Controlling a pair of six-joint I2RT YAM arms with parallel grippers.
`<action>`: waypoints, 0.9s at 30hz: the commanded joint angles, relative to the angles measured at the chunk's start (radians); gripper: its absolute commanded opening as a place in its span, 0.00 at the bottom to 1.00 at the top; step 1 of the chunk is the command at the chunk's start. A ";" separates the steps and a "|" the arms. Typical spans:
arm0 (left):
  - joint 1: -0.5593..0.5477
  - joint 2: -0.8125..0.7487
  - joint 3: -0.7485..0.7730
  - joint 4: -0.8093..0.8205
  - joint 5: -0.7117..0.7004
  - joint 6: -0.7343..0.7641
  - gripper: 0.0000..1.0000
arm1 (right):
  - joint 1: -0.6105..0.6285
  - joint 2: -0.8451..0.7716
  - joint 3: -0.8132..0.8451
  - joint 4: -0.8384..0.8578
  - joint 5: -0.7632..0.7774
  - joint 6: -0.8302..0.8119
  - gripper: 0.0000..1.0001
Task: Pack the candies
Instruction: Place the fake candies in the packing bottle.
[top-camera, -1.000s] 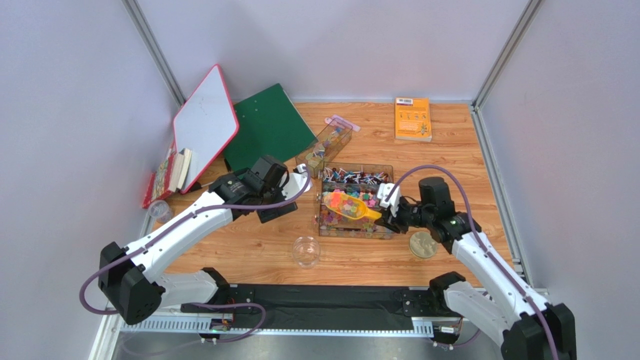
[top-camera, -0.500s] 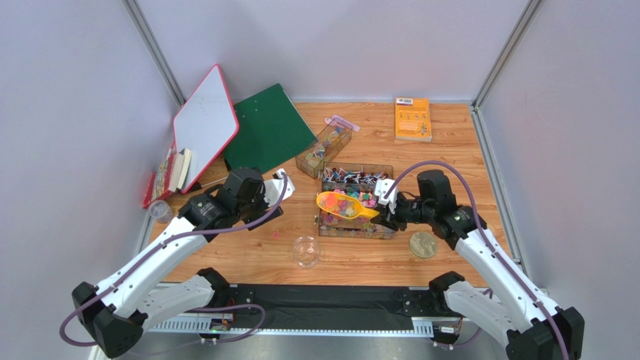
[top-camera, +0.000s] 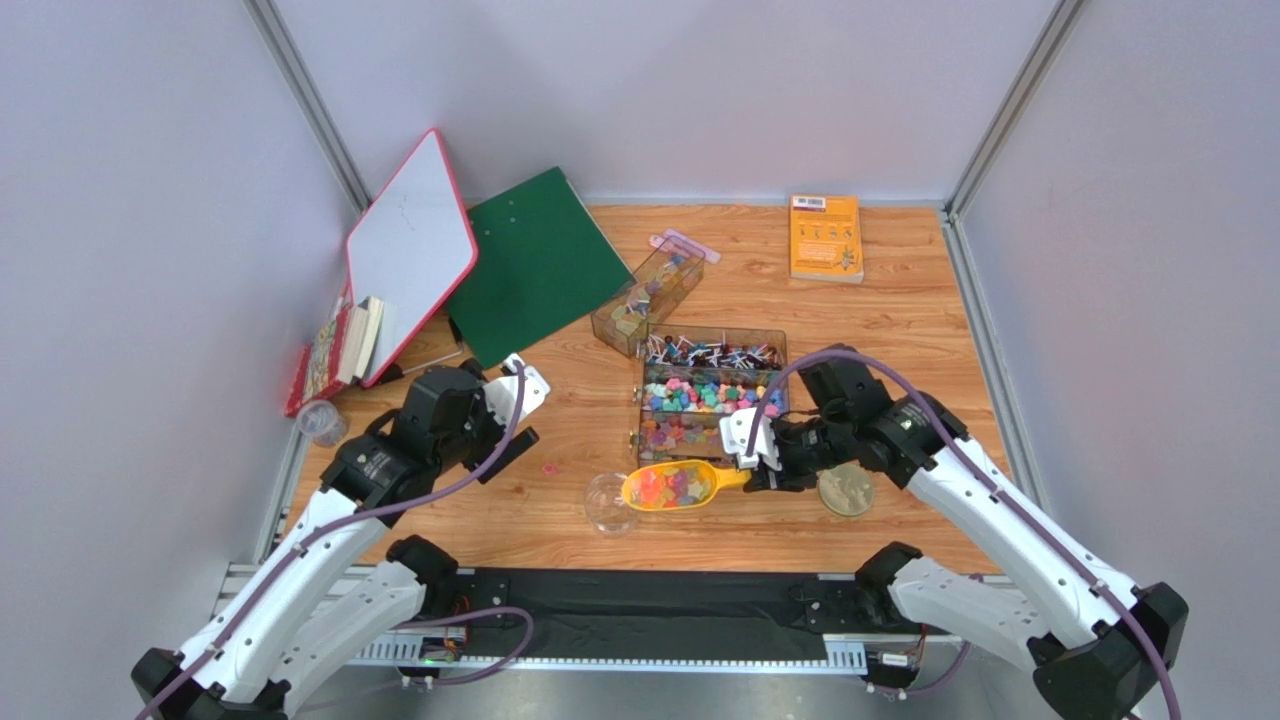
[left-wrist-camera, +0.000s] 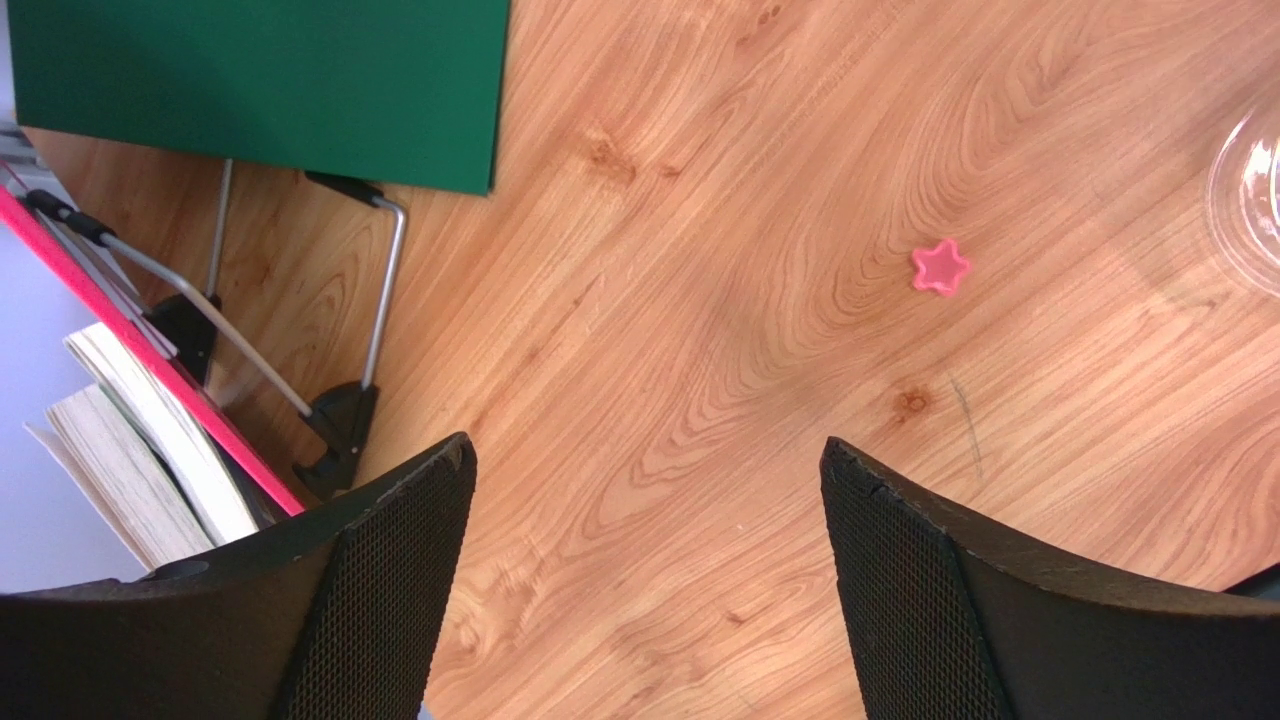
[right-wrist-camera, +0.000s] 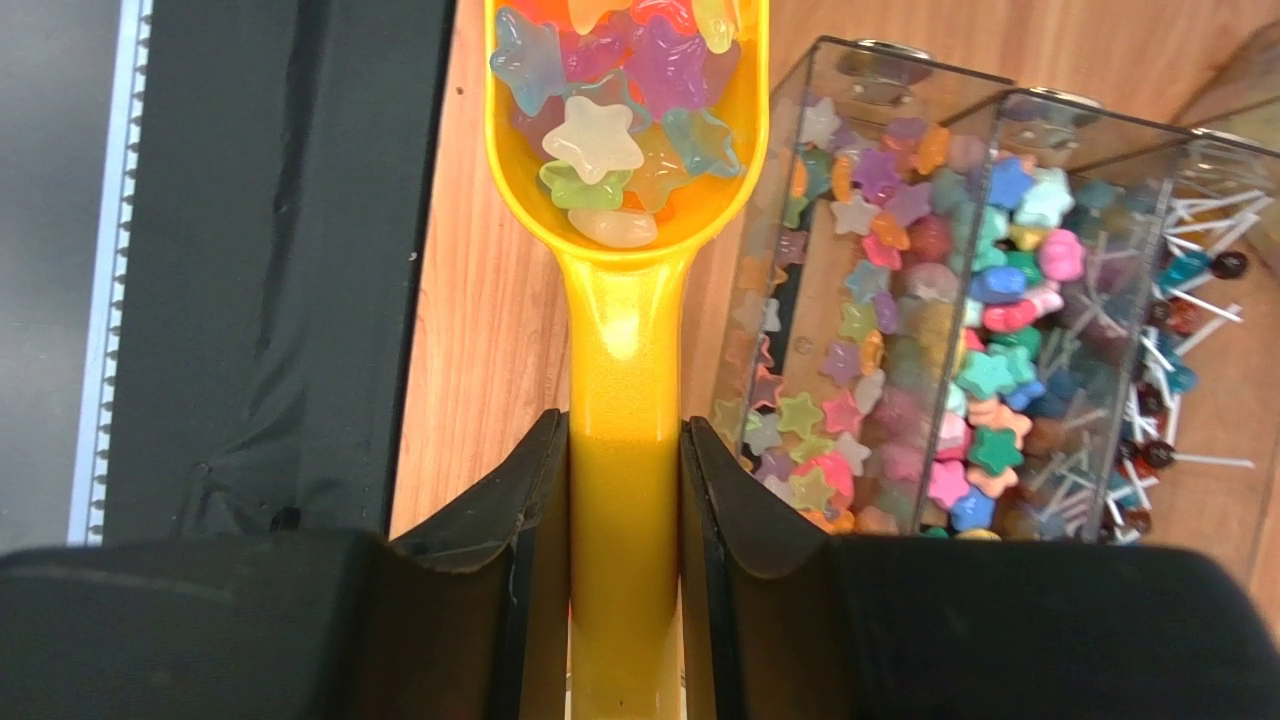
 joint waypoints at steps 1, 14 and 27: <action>0.020 -0.025 0.038 0.000 0.046 -0.029 0.90 | 0.065 0.035 0.002 0.047 0.025 0.011 0.00; 0.023 -0.064 0.077 -0.009 0.091 -0.029 0.89 | 0.173 0.158 0.057 0.062 0.178 0.036 0.00; 0.023 -0.110 0.045 -0.015 0.146 -0.049 0.89 | 0.208 0.242 0.143 0.027 0.299 0.044 0.00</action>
